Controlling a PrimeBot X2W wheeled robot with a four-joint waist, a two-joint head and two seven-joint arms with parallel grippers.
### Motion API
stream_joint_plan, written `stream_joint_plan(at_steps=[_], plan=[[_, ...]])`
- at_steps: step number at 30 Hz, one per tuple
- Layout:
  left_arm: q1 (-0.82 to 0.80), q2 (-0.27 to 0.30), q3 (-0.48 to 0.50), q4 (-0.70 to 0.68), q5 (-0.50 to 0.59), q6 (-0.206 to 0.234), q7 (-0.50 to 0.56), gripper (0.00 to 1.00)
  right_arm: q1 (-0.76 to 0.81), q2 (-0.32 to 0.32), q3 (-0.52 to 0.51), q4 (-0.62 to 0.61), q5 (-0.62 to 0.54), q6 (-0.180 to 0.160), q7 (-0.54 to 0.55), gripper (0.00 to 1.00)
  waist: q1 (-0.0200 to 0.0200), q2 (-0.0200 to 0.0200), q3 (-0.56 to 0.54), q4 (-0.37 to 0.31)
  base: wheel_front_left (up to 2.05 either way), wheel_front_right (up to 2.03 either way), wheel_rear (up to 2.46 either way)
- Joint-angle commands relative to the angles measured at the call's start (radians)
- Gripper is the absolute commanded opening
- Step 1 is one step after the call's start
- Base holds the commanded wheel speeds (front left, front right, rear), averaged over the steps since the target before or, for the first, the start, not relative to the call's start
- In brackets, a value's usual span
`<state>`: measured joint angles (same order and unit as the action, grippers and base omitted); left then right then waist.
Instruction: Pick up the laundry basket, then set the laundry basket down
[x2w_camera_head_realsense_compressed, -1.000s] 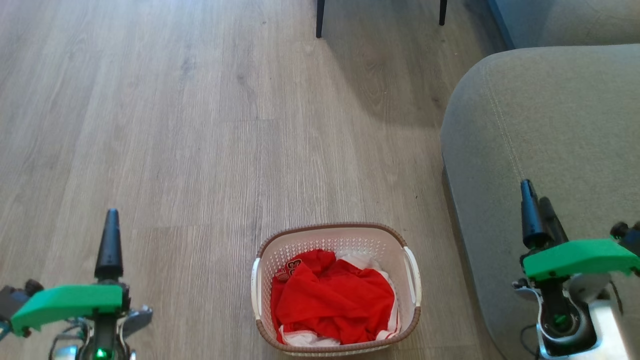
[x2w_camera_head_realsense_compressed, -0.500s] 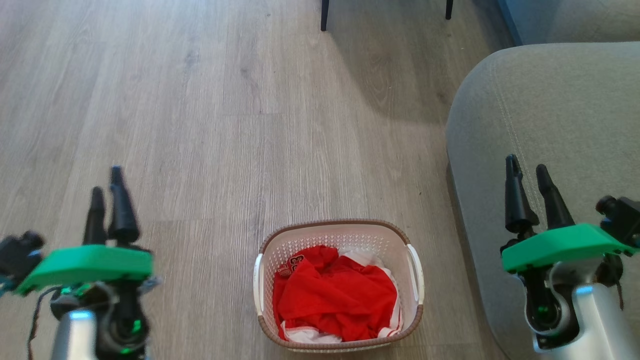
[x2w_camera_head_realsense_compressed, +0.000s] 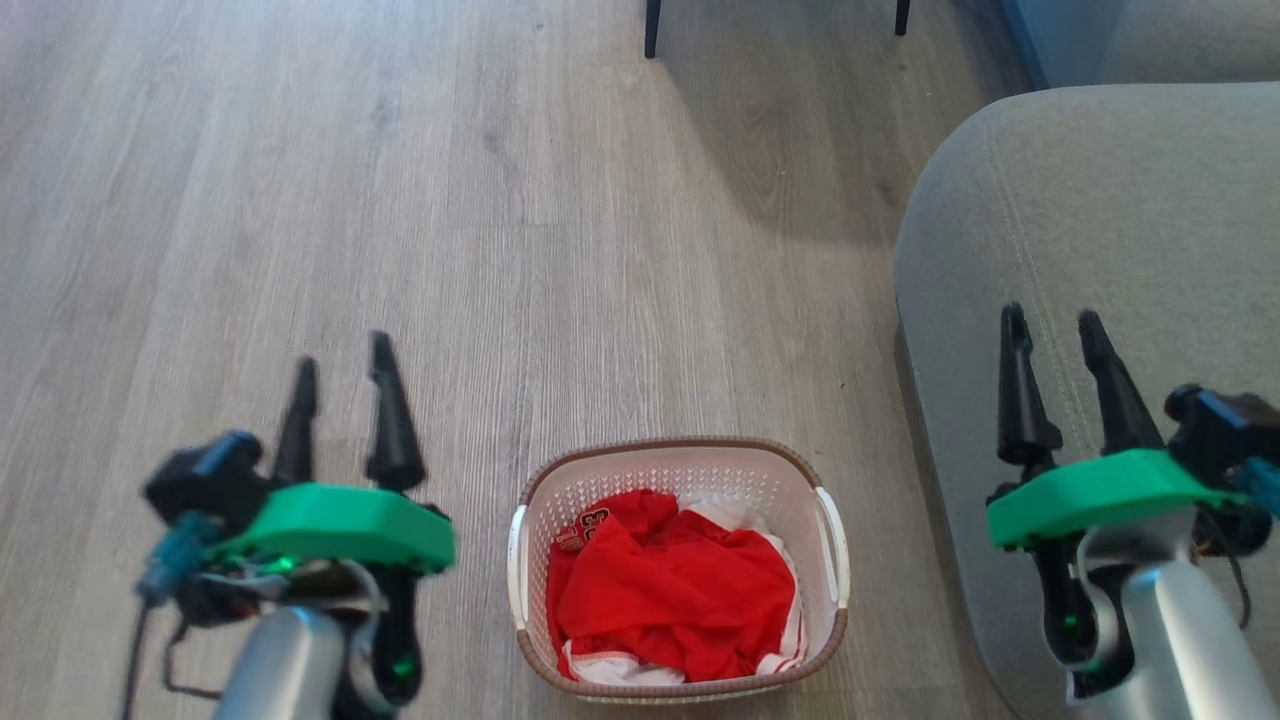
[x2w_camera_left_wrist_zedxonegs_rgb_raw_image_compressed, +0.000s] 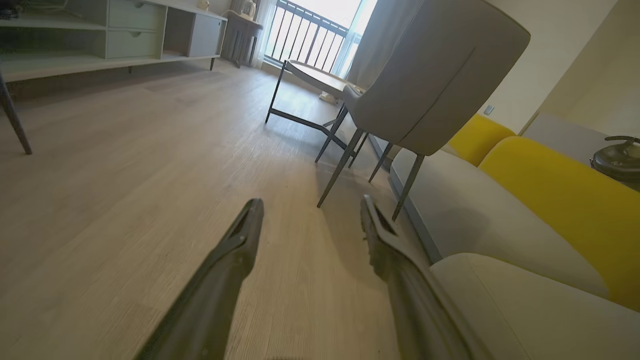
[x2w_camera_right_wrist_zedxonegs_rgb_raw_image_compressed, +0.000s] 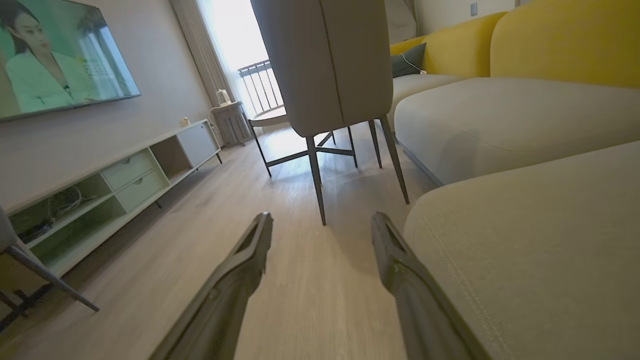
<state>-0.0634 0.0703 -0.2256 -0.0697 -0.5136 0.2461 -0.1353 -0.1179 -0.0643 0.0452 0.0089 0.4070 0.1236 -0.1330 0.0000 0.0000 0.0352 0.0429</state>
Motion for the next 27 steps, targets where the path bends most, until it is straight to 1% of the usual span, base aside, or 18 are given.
stream_joint_plan(at_steps=[1,4,8,9,10,12,16,20,21,23,24,25,27], plan=[[-0.038,0.010,0.000,-0.012,0.001,-0.011,-0.013,1.00,-0.032,-0.001,0.013,-0.022,-0.053,0.005,-0.015,1.00,0.0000,0.0000,-0.003,0.001,0.00,0.00,0.00],[-0.045,0.012,-0.014,0.000,0.022,-0.049,-0.022,1.00,-0.033,0.006,0.018,-0.017,-0.102,0.005,-0.024,1.00,0.0000,0.0000,-0.004,0.000,0.00,0.00,0.00],[-0.050,0.021,-0.042,0.020,0.099,-0.066,-0.033,1.00,-0.041,0.011,0.022,-0.036,-0.179,0.005,-0.035,1.00,0.0000,0.0000,-0.003,-0.003,0.00,0.00,0.00],[-0.054,0.026,-0.053,0.027,0.121,-0.065,-0.036,1.00,-0.042,0.012,0.024,-0.043,-0.197,0.005,-0.038,1.00,0.0000,0.0000,-0.002,-0.003,0.00,0.00,0.00],[-0.062,0.034,-0.065,0.030,0.155,-0.053,-0.039,1.00,-0.041,0.013,0.026,-0.046,-0.212,0.005,-0.041,1.00,0.0000,0.0000,-0.002,-0.004,0.00,0.00,0.00],[-0.075,0.047,-0.096,0.030,0.214,-0.005,-0.045,1.00,-0.037,0.014,0.033,-0.048,-0.243,0.006,-0.047,1.00,0.0000,0.0000,-0.001,-0.004,0.00,0.00,0.00],[-0.100,0.074,-0.164,0.020,0.286,0.098,-0.057,1.00,-0.035,0.014,0.061,-0.040,-0.313,0.006,-0.059,1.00,0.0000,0.0000,0.000,-0.005,0.00,0.00,0.00],[-0.127,0.106,-0.239,0.004,0.329,0.188,-0.068,1.00,-0.036,0.014,0.083,-0.043,-0.373,0.006,-0.071,1.00,0.0000,0.0000,0.001,-0.007,0.00,0.00,0.00],[-0.127,0.106,-0.239,0.004,0.329,0.188,-0.068,1.00,-0.036,0.014,0.083,-0.043,-0.373,0.006,-0.071,1.00,0.0000,0.0000,0.001,-0.007,0.00,0.00,0.00],[-0.132,0.107,-0.254,-0.006,0.323,0.227,-0.074,1.00,-0.036,0.015,0.087,-0.051,-0.388,0.006,-0.076,1.00,0.0000,0.0000,0.002,-0.007,0.00,0.00,0.00],[-0.136,0.108,-0.259,-0.013,0.322,0.237,-0.077,1.00,-0.037,0.015,0.091,-0.056,-0.396,0.006,-0.079,1.00,0.0000,0.0000,0.003,-0.007,0.00,0.00,0.00],[-0.140,0.112,-0.264,-0.021,0.326,0.244,-0.080,1.00,-0.038,0.015,0.093,-0.062,-0.406,0.006,-0.082,1.00,0.0000,0.0000,0.004,-0.007,0.00,0.00,0.00],[-0.144,0.109,-0.272,-0.044,0.318,0.239,-0.086,1.00,-0.043,0.015,0.100,-0.077,-0.427,0.006,-0.088,1.00,0.0000,0.0000,0.005,-0.006,0.00,0.00,0.00]])
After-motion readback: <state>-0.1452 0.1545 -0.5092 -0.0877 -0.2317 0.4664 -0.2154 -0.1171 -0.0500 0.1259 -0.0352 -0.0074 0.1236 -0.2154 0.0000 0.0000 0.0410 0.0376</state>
